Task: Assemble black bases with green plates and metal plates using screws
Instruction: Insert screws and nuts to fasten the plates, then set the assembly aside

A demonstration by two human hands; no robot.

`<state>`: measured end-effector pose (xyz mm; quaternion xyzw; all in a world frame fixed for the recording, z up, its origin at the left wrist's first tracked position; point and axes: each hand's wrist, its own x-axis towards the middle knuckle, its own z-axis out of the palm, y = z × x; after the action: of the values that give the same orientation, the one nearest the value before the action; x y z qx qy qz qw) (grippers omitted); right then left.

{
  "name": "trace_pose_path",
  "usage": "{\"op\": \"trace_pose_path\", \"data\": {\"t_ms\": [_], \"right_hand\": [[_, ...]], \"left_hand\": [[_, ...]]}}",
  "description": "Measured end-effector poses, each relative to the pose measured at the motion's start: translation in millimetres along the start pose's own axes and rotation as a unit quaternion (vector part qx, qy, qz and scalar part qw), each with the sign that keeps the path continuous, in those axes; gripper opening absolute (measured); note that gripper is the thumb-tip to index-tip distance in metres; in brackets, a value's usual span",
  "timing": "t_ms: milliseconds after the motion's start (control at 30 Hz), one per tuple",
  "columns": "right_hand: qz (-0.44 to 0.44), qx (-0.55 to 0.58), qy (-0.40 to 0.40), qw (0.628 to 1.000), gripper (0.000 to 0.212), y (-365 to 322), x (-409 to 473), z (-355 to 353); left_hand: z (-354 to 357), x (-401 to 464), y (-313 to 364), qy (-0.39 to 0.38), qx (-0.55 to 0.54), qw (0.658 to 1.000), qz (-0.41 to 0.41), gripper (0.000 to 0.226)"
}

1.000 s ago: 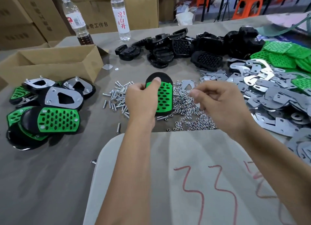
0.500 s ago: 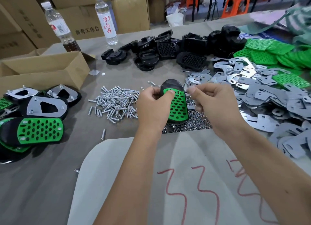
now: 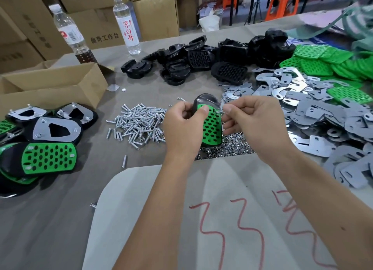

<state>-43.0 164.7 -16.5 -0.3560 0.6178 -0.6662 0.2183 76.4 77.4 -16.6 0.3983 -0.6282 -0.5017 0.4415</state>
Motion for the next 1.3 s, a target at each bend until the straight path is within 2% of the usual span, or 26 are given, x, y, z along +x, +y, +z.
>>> {"op": "trace_pose_path", "data": {"t_ms": [100, 233, 400, 533, 633, 767, 900, 967, 1067, 1167, 1300], "right_hand": [[-0.002, 0.000, -0.014, 1.000, 0.015, -1, 1, -3], [-0.002, 0.016, -0.030, 0.999, 0.016, -1, 0, -3], [0.010, 0.015, -0.031, 0.999, 0.018, -1, -1, -4], [-0.001, 0.005, -0.024, 1.000, 0.018, -1, 0, -7], [-0.013, -0.011, -0.031, 0.999, 0.017, 1, -3, -2], [0.011, 0.022, -0.017, 1.000, 0.017, 4, -4, 0], [-0.028, -0.052, -0.020, 0.998, 0.018, 6, -5, -1], [-0.013, -0.052, -0.025, 0.998, 0.019, 8, -3, -1], [0.000, -0.038, -0.024, 0.999, 0.019, 6, -1, -3], [-0.074, -0.103, -0.032, 0.991, 0.017, 5, -2, -5], [-0.060, -0.079, -0.037, 0.994, 0.018, 7, -2, -4]], "left_hand": [[-1, -2, 1, -0.016, 0.021, 1.000, 0.016, 0.014], [-4, -1, 3, -0.024, -0.030, 0.999, -0.036, 0.019], [-6, -4, 6, -0.044, 0.065, 0.996, 0.047, 0.022], [0, -9, 4, -0.036, 0.086, 0.994, 0.056, 0.013], [1, -8, 1, -0.021, 0.064, 0.997, 0.024, 0.015], [0, -7, -1, -0.025, 0.029, 0.999, 0.004, 0.014], [0, -6, -4, -0.027, 0.031, 0.999, -0.006, 0.020], [1, -6, -6, -0.025, 0.028, 0.999, -0.017, 0.026], [1, -7, -7, -0.030, 0.049, 0.998, 0.016, 0.023], [0, -9, -6, -0.039, 0.063, 0.996, 0.057, 0.017], [-2, -8, -7, -0.035, 0.039, 0.998, 0.035, 0.016]]}}
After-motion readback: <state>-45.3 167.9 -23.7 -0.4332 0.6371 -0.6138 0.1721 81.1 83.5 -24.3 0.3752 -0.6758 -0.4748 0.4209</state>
